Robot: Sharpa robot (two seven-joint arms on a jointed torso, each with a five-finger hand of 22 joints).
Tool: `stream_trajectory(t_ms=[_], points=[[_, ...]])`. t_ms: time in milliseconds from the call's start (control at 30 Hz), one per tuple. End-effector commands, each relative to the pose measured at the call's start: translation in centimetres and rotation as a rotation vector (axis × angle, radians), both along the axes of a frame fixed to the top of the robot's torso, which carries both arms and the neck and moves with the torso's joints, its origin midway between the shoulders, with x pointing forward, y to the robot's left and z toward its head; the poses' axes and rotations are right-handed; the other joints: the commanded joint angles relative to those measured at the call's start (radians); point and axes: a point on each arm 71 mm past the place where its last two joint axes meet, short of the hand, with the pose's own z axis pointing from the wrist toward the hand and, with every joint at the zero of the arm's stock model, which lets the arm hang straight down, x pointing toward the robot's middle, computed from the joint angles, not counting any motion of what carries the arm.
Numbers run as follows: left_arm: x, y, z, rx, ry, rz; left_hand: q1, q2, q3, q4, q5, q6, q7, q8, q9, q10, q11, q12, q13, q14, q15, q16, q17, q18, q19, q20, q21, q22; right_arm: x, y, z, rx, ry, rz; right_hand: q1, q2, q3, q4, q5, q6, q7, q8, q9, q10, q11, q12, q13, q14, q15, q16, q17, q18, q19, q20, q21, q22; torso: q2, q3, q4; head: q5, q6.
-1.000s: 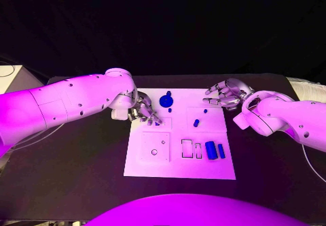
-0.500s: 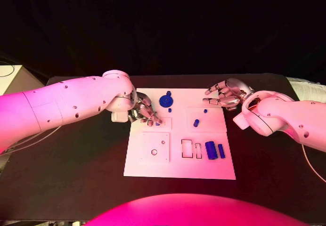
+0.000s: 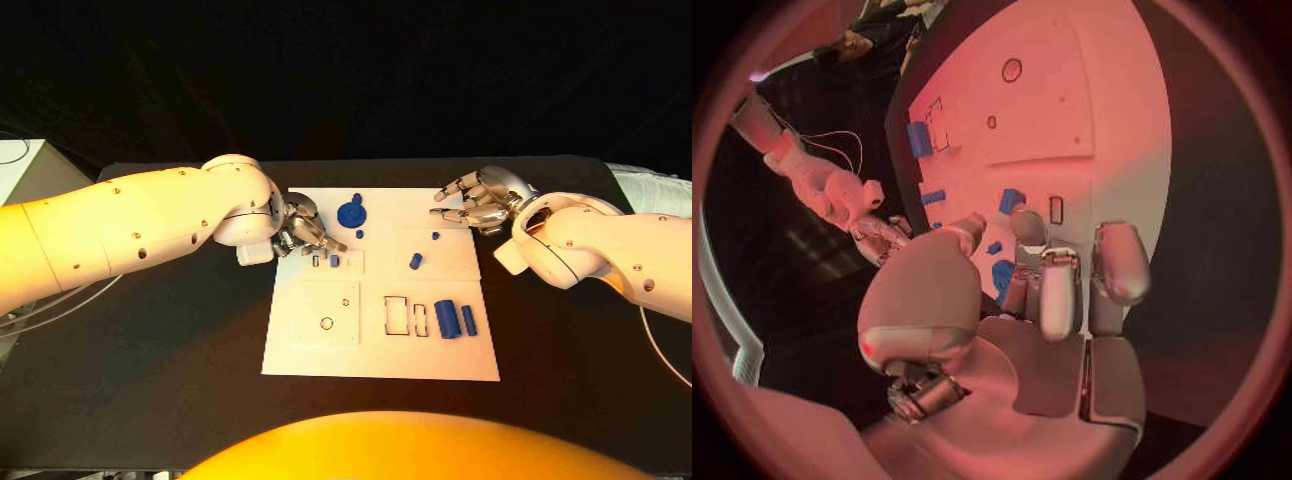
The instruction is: Assemble the parts on the task board
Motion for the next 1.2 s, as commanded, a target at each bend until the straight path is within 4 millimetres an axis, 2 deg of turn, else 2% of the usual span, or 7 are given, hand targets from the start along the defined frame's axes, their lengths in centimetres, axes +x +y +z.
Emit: stream_trajectory(t_ms=[33,600,667,800,967,1067,1200], points=[[0.0,-0.2,0.3,-0.025,-0.061,0.017,0.007,0.000,0.000,-0.004,0.004,-0.008,0.000,-0.004,-0.001,-0.007,-0.003,-0.005,0.000,0.082,0.008,-0.006,0.188,0.003,-0.005,0.004,-0.007,-0.001,-0.1,0.1,0.0,-0.002,-0.005,0.013,-0.009,0.000,-0.006,-0.002,0.005,-0.006,0.001,0.005,-0.001,-0.004,-0.005,0.000,0.104,0.070,-0.006,-0.006,0.131,0.020,-0.003,-0.003,-0.006,0.092,0.000,-0.0002,0.0001,0.000,0.000],[-1.2,0.4,0.1,0.030,-0.215,0.010,0.013,0.000,0.002,0.001,0.004,0.000,0.000,-0.005,-0.002,-0.013,-0.003,-0.012,-0.015,0.082,0.009,-0.005,0.190,0.006,-0.011,0.005,-0.014,-0.009,-0.1,-0.1,-0.1,0.007,-0.027,0.003,-0.011,0.002,-0.008,-0.001,0.005,-0.007,0.001,0.009,-0.002,-0.004,-0.005,0.000,0.104,0.071,-0.006,-0.006,0.132,0.019,-0.002,-0.003,-0.006,0.094,-0.001,0.0008,0.0007,-0.001,0.000],[-1.5,0.5,0.0,0.021,-0.253,0.028,0.017,-0.011,0.000,0.007,0.004,-0.009,0.004,-0.009,-0.002,-0.051,0.002,-0.051,-0.085,0.070,0.012,-0.028,0.157,0.015,-0.039,0.006,-0.046,-0.045,-0.1,-0.1,0.0,0.013,-0.041,-0.002,-0.011,0.002,-0.008,-0.001,0.005,-0.007,0.001,0.009,-0.002,-0.004,-0.005,0.000,0.104,0.071,-0.006,-0.006,0.132,0.019,-0.002,-0.003,-0.006,0.094,-0.001,0.0009,0.0003,-0.002,0.000],[-2.3,0.7,-0.2,0.002,-0.338,0.056,0.022,-0.022,-0.006,0.013,0.004,-0.015,0.007,0.006,0.006,-0.071,0.005,-0.064,-0.103,0.060,0.015,-0.048,0.130,0.021,-0.059,0.009,-0.071,-0.072,0.0,-0.4,0.3,0.023,-0.075,-0.020,-0.008,0.003,-0.007,-0.003,0.006,-0.007,0.001,0.009,-0.002,-0.004,-0.005,0.000,0.104,0.069,-0.007,-0.009,0.126,0.021,-0.004,-0.003,-0.012,0.090,-0.001,0.0014,-0.0006,-0.002,0.000],[-3.3,1.0,-0.3,-0.028,-0.411,0.083,0.030,-0.032,-0.022,0.016,0.004,-0.065,0.021,0.053,0.034,-0.129,0.019,-0.098,-0.128,-0.002,0.028,-0.160,-0.006,0.052,-0.158,0.021,-0.205,-0.209,0.0,-0.8,0.5,0.029,-0.106,-0.042,-0.006,0.004,-0.006,-0.004,0.009,-0.005,0.001,0.011,-0.002,-0.013,-0.006,-0.010,0.093,0.065,-0.007,-0.017,0.113,0.026,-0.016,-0.003,-0.038,0.075,-0.001,0.0021,0.0011,0.001,0.000],[-4.0,1.2,-0.6,-0.051,-0.437,0.103,0.043,-0.032,-0.017,0.016,0.005,-0.087,0.024,0.071,0.042,-0.142,0.023,-0.104,-0.137,-0.018,0.031,-0.195,-0.044,0.060,-0.179,0.025,-0.246,-0.250,0.1,-0.9,0.6,0.038,-0.127,-0.053,-0.002,0.002,-0.005,-0.004,0.012,-0.005,0.000,0.014,-0.002,-0.038,-0.006,-0.038,0.068,0.052,-0.008,-0.042,0.074,0.039,-0.045,-0.004,-0.103,0.040,-0.002,0.0025,0.0018,0.002,0.000],[-4.9,1.2,-1.3,-0.074,-0.439,0.122,0.043,-0.042,-0.008,0.017,0.005,-0.121,0.033,0.081,0.044,-0.158,0.031,-0.108,-0.145,-0.031,0.037,-0.223,-0.076,0.064,-0.189,0.030,-0.278,-0.279,0.2,-1.1,0.9,0.060,-0.160,-0.073,0.022,-0.009,0.006,-0.007,0.013,-0.015,0.001,0.027,-0.003,-0.203,-0.005,-0.222,-0.103,-0.049,-0.006,-0.221,-0.161,0.095,-0.194,-0.001,-0.426,-0.141,-0.001,0.0004,0.0010,0.001,0.000]])
